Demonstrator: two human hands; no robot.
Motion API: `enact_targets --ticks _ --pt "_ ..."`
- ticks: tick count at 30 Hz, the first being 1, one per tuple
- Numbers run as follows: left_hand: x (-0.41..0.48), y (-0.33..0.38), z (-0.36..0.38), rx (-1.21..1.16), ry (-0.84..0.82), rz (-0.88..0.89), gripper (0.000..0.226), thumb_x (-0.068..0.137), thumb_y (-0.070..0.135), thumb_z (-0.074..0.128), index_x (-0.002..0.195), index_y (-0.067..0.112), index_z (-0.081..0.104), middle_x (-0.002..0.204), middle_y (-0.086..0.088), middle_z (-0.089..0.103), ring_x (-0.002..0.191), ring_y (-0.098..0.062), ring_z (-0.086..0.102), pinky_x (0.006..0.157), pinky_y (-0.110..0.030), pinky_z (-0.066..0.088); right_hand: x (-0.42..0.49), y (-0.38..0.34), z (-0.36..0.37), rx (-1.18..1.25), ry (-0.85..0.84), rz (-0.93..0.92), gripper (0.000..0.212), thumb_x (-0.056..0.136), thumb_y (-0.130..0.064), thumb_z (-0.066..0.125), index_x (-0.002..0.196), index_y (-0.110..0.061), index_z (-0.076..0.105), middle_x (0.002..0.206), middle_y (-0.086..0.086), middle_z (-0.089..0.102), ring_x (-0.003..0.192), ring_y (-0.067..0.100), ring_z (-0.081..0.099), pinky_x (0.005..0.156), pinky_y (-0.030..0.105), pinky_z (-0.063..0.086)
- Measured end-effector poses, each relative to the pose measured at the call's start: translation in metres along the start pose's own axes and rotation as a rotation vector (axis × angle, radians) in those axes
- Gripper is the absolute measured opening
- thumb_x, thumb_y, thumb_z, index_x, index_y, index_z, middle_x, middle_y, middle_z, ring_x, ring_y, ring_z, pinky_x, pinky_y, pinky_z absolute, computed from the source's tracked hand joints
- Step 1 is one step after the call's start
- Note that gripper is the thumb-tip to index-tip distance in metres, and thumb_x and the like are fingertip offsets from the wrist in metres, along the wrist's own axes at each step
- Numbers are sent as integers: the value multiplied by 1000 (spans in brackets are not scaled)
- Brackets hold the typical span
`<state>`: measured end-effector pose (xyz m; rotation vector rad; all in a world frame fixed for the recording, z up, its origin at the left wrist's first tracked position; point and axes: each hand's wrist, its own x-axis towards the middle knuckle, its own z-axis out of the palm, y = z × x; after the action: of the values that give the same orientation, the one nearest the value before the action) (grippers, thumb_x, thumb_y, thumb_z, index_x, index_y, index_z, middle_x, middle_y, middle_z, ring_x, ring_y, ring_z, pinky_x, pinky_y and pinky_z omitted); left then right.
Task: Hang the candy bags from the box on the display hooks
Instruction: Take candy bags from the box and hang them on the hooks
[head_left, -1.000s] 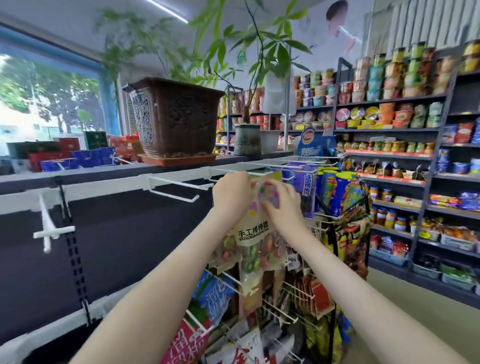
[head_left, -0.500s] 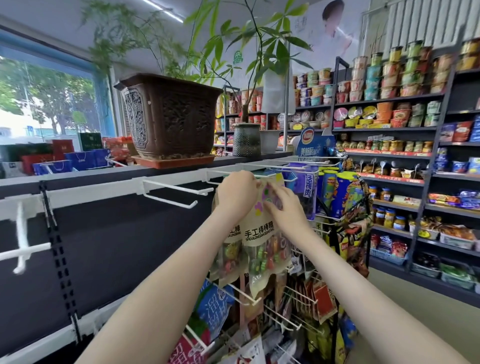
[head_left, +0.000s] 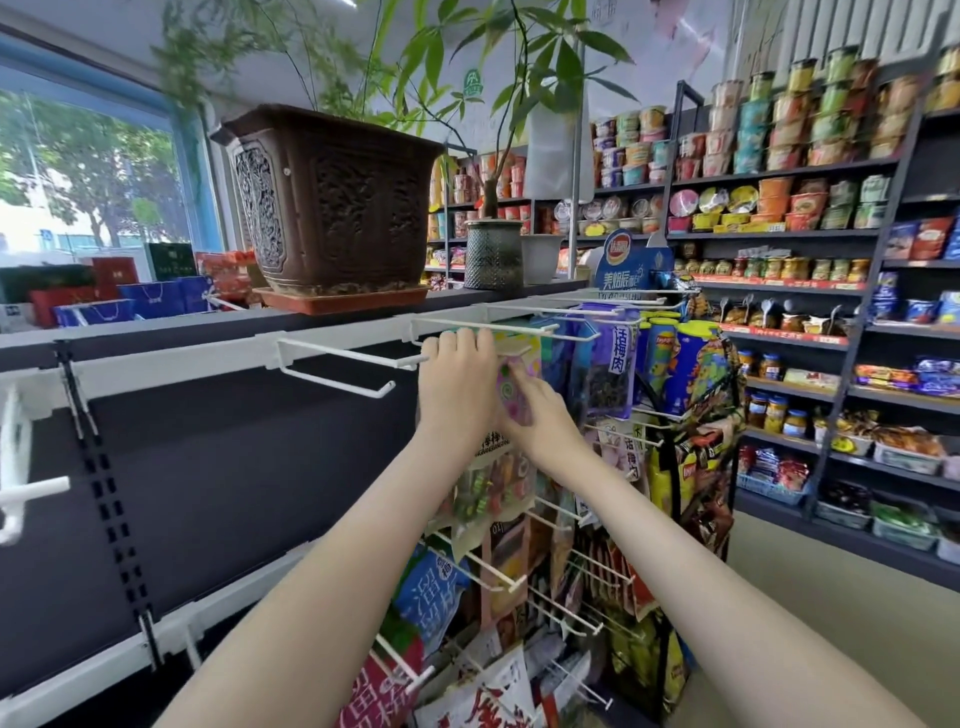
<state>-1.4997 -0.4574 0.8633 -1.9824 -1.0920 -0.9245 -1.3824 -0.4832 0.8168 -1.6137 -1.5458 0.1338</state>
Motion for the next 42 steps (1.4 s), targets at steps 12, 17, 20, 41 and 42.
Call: enact_targets --ticks 12,17,20,41,42 --pt "-117 102 25 -402 -44 166 21 79 17 61 99 9 62 96 -11 60 78 -27 57 64 -33 45 -102 84 -10 -43 99 142 46 93 -14 49 139 -16 43 138 6 46 129 23 39 109 36 33" --pt "-184 190 35 -699 -480 308 24 87 27 51 99 8 60 93 -11 58 78 -30 61 57 -36 52 -207 164 -30 -136 124 438 46 92 -8 50 138 -11 43 137 9 46 130 26 36 108 34 29" --pt "-240 252 39 -803 -750 381 29 91 25 52 113 7 57 106 -13 56 96 -33 59 74 -43 52 -282 218 -37 -142 157 681 47 88 -6 55 133 -6 48 132 15 51 125 32 41 105 36 31" --pt "-766 418 128 -754 -1876 576 38 96 16 44 133 5 43 128 -19 48 113 -34 51 87 -39 43 -814 445 222 373 65 2012 34 88 -9 57 120 -3 47 90 7 53 86 22 51 72 30 42" --pt "-777 416 130 -746 -1903 573 37 97 17 43 132 7 43 129 -16 48 114 -31 51 86 -37 42 -823 448 233 392 56 2041 29 88 -12 59 114 -5 48 91 7 51 86 23 50 70 30 41"
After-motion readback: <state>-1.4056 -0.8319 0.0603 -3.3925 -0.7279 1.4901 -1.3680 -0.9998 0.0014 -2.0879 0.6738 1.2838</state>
